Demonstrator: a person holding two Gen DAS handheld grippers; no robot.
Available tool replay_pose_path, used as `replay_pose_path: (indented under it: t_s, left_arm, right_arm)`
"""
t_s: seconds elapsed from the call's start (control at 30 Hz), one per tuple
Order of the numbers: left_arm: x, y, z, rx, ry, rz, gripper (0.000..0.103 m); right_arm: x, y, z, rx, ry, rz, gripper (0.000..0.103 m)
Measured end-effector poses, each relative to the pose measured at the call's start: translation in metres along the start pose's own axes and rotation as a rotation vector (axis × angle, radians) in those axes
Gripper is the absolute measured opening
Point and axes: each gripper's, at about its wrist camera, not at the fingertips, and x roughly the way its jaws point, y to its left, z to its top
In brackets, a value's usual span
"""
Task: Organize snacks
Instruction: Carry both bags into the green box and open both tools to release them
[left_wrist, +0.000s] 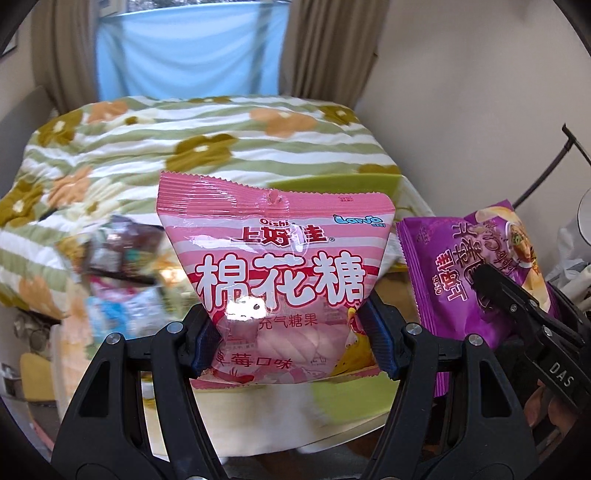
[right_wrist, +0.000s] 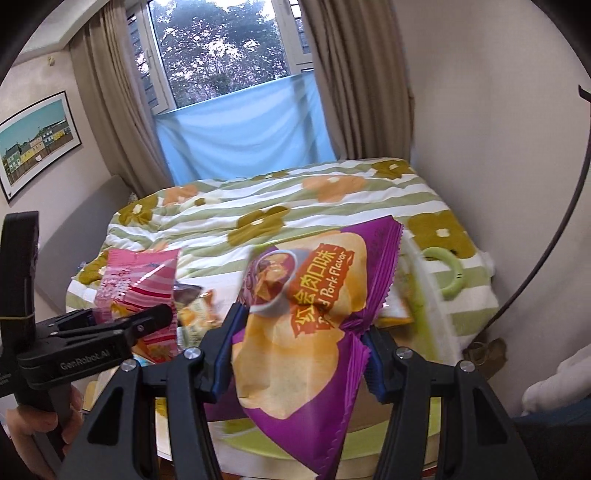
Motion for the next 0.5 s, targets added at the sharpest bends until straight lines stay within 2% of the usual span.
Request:
replay_pose_path:
  t_s: [0.23, 0.43, 0.47, 0.5]
  left_arm:
    - [0.061, -0.052, 0.001, 0.015, 0.09, 0.004, 0.065]
    - [0.096, -0.064, -0.013, 0.019, 0.153, 0.045, 0.065]
    - [0.099, -0.063, -0.014, 0.026, 0.154, 0.051, 0.069]
    - [0.102, -0.065, -0.016, 0.038, 0.158, 0.061, 0.078]
  right_arm:
    - [0.008, -0.06, 0.004, -0.011, 0.031, -0.029, 0.053]
    - [0.025, -0.086, 0.0, -0.004, 0.08, -0.015, 0.053]
    - [0.027, -0.087, -0.001, -0.004, 0.088, -0.012, 0.053]
    - [0.03, -0.089, -0.003, -0.003, 0.096, -0.008, 0.053]
